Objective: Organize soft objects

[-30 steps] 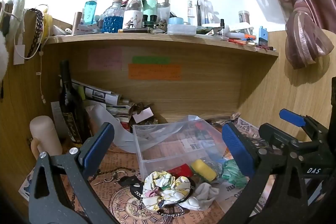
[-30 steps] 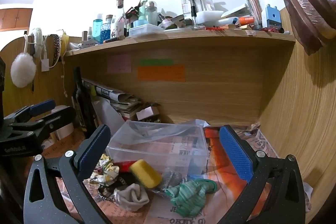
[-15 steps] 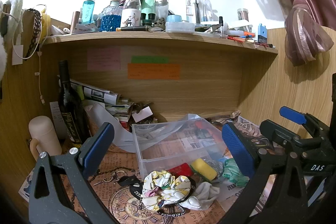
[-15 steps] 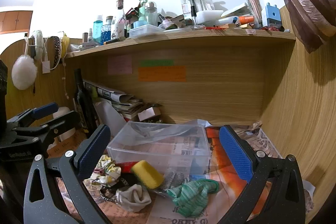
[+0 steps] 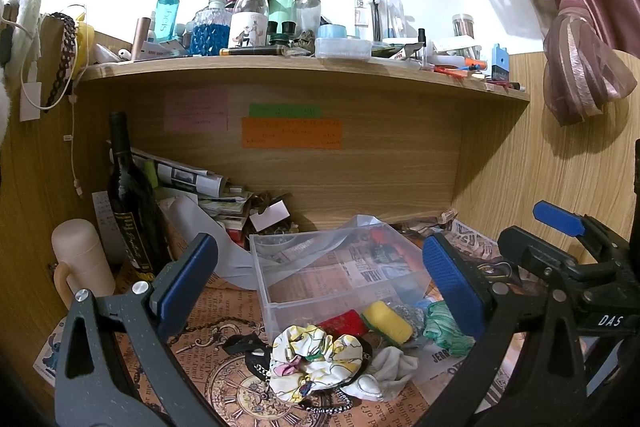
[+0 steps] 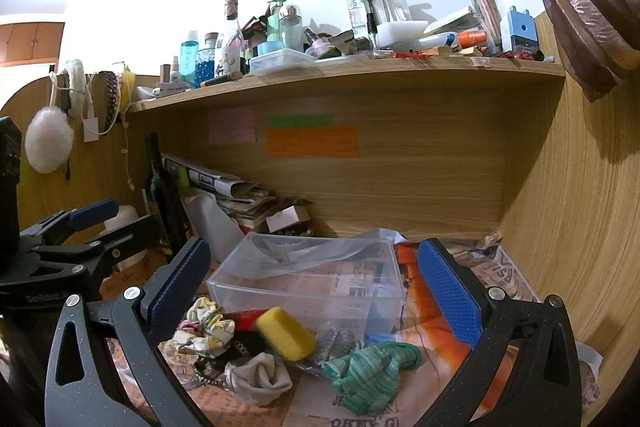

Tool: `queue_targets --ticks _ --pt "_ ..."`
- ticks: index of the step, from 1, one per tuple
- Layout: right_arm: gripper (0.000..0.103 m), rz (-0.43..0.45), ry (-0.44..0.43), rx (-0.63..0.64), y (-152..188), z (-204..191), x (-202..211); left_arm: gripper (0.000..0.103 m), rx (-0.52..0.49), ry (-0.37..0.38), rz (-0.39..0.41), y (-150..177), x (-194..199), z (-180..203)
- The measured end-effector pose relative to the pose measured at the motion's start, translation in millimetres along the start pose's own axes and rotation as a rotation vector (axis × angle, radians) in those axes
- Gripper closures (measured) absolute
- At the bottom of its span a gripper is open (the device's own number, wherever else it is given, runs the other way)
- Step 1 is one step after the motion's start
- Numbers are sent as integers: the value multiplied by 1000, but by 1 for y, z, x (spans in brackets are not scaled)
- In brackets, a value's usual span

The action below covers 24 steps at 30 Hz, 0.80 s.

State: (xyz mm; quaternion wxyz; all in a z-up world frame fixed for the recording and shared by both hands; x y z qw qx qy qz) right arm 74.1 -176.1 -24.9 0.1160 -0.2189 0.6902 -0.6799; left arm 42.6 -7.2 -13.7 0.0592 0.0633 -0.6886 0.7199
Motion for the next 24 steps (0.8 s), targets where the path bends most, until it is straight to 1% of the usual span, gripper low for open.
queue_targets --ticks 10,24 --pt "0 -11 -5 -14 1 2 -2 0 1 3 0 1 -2 -1" --pt "0 -8 -8 -2 -1 -1 -2 0 0 -1 -1 0 -2 0"
Point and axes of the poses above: each gripper's, at about its wrist camera, not at the fingertips, and x roughly against the way its jaws point, z to its right, y to its underside, the point moved 4 cm from there along -x, roughly the way its jaws point, and after that the axes turned 3 degrees about z, right-handed, at the moved point
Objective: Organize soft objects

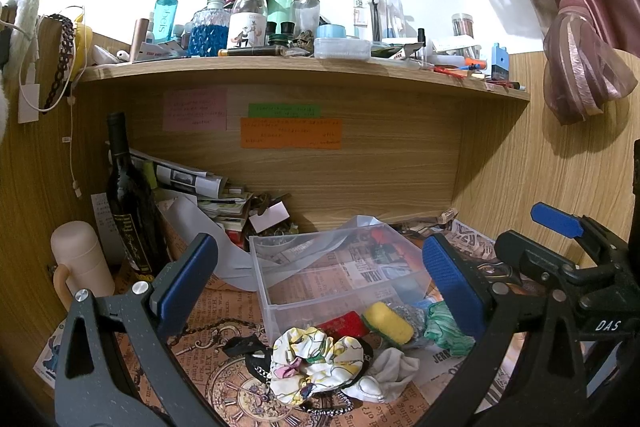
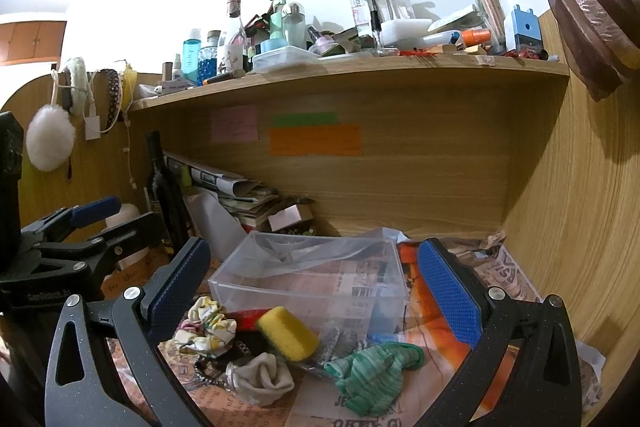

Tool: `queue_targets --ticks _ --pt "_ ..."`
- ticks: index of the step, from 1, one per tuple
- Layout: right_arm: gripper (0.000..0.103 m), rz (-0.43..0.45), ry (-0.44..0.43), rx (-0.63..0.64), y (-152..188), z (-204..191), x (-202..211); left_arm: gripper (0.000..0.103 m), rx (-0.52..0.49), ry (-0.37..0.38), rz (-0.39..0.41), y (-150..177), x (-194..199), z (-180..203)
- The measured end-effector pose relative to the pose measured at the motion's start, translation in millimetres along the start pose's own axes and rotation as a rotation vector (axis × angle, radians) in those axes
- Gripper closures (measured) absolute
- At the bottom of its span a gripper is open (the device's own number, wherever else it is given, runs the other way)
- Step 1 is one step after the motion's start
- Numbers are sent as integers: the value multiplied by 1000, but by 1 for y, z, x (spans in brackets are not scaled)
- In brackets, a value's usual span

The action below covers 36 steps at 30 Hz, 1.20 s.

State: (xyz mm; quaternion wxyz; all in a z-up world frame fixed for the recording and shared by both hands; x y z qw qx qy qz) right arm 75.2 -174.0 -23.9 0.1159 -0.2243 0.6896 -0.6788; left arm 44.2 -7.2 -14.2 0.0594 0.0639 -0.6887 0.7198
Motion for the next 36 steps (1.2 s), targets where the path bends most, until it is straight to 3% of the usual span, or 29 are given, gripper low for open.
queue_targets --ticks 21,27,32,33,35,36 --pt "0 -13 -21 -1 0 -1 -2 0 7 -1 -14 3 -5 -1" --pt "0 -76 -20 5 16 4 -11 0 8 14 -79 19 -18 -4" --pt "0 -154 -1 0 37 14 -20 1 29 35 -178 44 -32 -13" --pt "3 -173 8 -1 43 17 -22 3 34 38 -194 49 -34 -15" --pt "11 -201 16 -3 51 22 -25 17 37 32 -237 60 -40 -17" --pt "14 -218 21 -7 55 25 -27 19 37 29 -259 66 -44 -18"
Point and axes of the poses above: each gripper's, at about its wrist camera, not at the fingertips, and x roughly against the way its jaws point, z to its right, y to its underside, the point moved 4 cm from there along -x, roughly the way its jaws point, and after that the axes turned 3 degrees about z, right-handed, at the moved point
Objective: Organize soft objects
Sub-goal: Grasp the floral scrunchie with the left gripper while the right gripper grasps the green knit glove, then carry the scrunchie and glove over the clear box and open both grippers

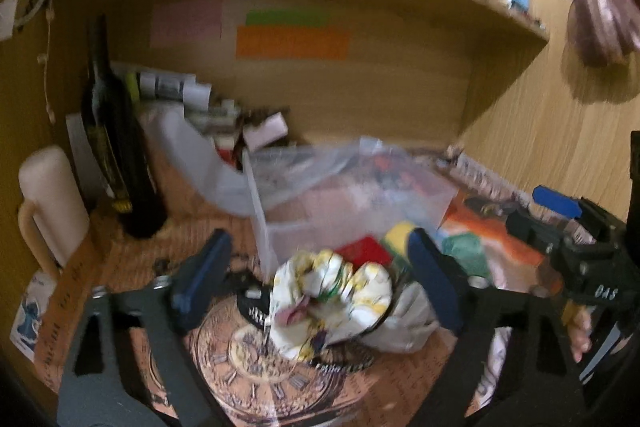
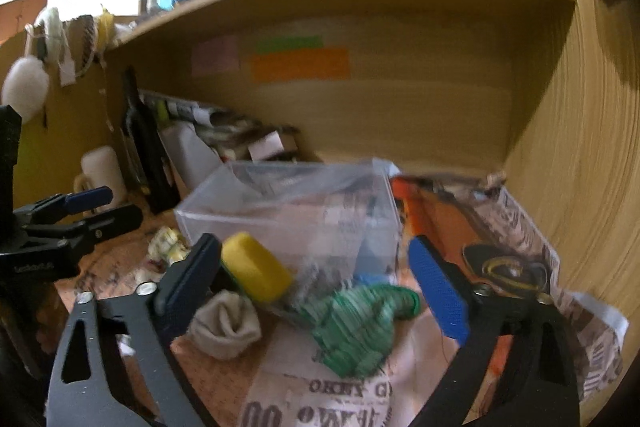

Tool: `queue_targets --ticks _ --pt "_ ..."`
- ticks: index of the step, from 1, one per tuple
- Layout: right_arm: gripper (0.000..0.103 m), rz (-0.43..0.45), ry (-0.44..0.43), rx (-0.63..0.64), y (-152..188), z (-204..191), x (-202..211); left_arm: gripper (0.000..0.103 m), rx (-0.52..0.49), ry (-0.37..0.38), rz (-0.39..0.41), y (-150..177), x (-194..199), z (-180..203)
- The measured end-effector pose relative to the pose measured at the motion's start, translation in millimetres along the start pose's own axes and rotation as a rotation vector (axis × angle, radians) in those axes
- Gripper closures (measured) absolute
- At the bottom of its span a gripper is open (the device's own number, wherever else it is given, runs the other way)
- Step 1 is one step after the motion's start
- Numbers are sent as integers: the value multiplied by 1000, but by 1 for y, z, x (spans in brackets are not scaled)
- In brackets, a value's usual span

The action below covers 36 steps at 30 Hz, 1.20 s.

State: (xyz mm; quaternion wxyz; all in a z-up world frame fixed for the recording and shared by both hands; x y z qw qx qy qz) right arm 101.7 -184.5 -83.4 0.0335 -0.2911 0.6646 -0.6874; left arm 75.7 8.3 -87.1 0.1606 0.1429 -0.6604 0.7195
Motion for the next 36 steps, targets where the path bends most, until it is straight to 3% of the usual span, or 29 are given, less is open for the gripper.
queue_targets --ticks 4,13,22,25,29,34,36 --pt "23 -68 10 -16 14 9 -11 21 17 -2 -61 15 -13 -7" --pt "28 -178 47 -55 38 31 -33 22 62 2 -147 33 -42 -24" --pt "46 -292 25 -101 57 46 -61 51 79 60 -214 42 -60 -25" --pt "62 -313 -2 -120 62 47 -65 63 74 68 -214 41 -60 -24" --pt "75 -305 -13 -152 61 51 -61 78 73 69 -216 40 -58 -24" --pt "90 -283 -12 -167 57 55 -54 85 76 66 -197 37 -52 -25" --pt "91 -270 -10 -171 54 57 -52 86 72 56 -182 34 -47 -25"
Point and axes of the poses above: each gripper's, at about its wrist camera, not at the fingertips, and x roughly against the way its jaws point, z to its right, y to its underside, the point moved 4 cm from there along -x, roughly the way its jaws point, and after that the axes turned 3 degrees about z, right-handed, at the moved point
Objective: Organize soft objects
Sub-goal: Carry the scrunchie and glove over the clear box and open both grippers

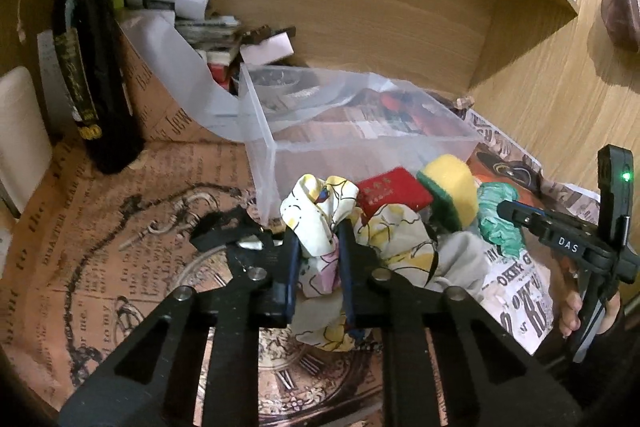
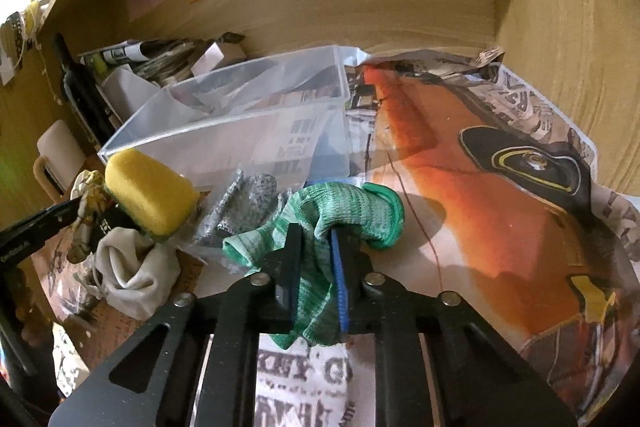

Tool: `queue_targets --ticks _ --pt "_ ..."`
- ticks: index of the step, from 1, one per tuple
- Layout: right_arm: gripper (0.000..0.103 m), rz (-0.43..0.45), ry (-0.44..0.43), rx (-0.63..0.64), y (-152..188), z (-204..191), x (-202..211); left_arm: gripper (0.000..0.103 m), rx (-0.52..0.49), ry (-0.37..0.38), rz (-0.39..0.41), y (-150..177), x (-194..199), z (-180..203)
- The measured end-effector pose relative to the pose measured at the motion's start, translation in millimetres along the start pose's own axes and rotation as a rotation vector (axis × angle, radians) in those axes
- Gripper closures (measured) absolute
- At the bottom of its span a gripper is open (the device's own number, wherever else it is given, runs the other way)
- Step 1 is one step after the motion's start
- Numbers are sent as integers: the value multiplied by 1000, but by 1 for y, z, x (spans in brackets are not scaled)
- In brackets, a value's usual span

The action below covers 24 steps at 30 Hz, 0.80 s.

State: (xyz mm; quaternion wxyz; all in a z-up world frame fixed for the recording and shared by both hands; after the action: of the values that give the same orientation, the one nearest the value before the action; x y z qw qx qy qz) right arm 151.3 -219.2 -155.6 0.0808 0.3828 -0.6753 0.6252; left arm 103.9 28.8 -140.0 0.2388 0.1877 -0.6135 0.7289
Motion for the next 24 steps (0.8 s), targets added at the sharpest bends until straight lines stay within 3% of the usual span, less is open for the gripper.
queue_targets --ticks 15,24 --pt "92 235 -25 89 -57 -24 53 86 -25 -20 181 -64 37 7" --pt "92 271 -51 148 -95 -46 30 86 -50 -52 188 -105 11 5"
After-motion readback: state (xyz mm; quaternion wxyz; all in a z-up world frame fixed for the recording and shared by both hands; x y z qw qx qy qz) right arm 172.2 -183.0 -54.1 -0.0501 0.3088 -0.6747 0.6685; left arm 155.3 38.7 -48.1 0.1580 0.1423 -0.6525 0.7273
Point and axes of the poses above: each gripper's, at about its wrist camera, not at the fingertips, and x roughly against the way its jaws point, z to its right, y to its underside, the point moved 4 cm from there along -x, roughly the way its jaws point, and after that the axes turned 3 degrees about z, right-handed, at the moved point
